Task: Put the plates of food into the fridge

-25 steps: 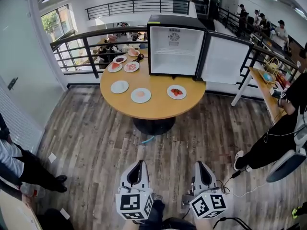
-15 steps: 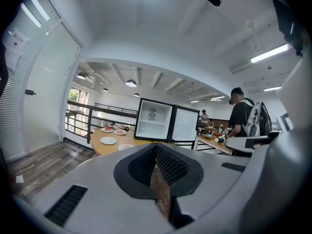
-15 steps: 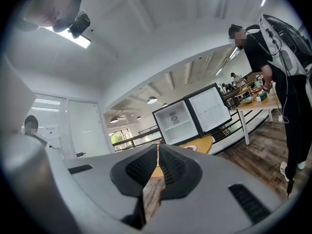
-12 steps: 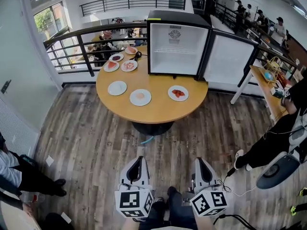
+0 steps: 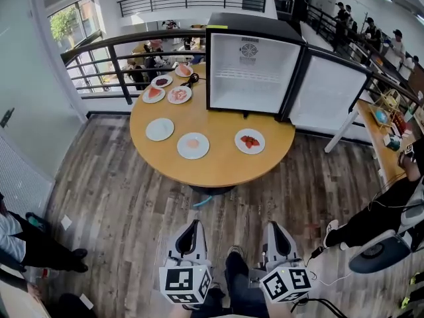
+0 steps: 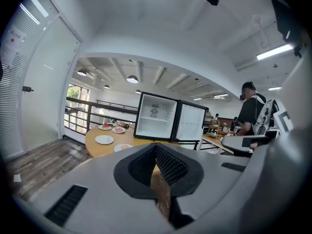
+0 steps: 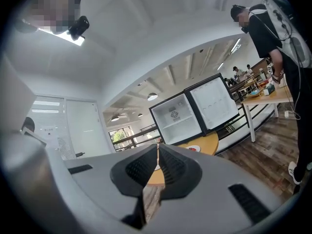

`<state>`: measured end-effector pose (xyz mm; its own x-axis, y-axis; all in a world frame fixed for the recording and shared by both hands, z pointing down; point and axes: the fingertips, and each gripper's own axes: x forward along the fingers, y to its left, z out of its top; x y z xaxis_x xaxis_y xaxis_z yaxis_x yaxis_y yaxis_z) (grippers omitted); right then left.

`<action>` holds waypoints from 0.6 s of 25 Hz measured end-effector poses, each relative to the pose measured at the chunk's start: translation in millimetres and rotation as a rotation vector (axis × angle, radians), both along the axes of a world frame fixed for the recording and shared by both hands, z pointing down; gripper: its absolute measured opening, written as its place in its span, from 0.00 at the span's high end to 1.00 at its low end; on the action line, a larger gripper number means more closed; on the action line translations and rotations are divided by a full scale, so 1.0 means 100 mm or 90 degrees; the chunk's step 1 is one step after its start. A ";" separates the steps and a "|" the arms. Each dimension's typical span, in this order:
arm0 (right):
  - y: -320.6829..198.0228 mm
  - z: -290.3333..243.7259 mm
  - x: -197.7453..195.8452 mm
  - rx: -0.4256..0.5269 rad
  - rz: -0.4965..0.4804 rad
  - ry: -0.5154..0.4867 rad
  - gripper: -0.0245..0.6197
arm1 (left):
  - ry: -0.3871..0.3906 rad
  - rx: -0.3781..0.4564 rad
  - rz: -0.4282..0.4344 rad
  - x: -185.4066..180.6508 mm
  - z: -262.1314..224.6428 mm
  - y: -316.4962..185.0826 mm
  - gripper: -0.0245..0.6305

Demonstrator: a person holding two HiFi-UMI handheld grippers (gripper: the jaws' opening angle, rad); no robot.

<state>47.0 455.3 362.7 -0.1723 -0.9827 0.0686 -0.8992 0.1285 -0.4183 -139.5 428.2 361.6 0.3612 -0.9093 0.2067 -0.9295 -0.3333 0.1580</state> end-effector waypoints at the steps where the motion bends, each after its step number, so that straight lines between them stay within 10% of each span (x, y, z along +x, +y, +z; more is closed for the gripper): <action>1: -0.11 0.00 0.03 0.000 -0.005 0.001 0.93 | 0.000 -0.001 -0.002 0.05 0.01 -0.10 0.95; 15: -1.49 -0.07 0.63 -0.004 -0.052 -0.017 0.93 | -0.016 -0.011 -0.036 0.68 -0.07 -1.35 0.95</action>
<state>109.8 306.7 355.8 -0.2541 -0.9648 0.0682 -0.8741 0.1989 -0.4432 -71.5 293.0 354.7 0.3042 -0.9241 0.2314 -0.9504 -0.2779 0.1395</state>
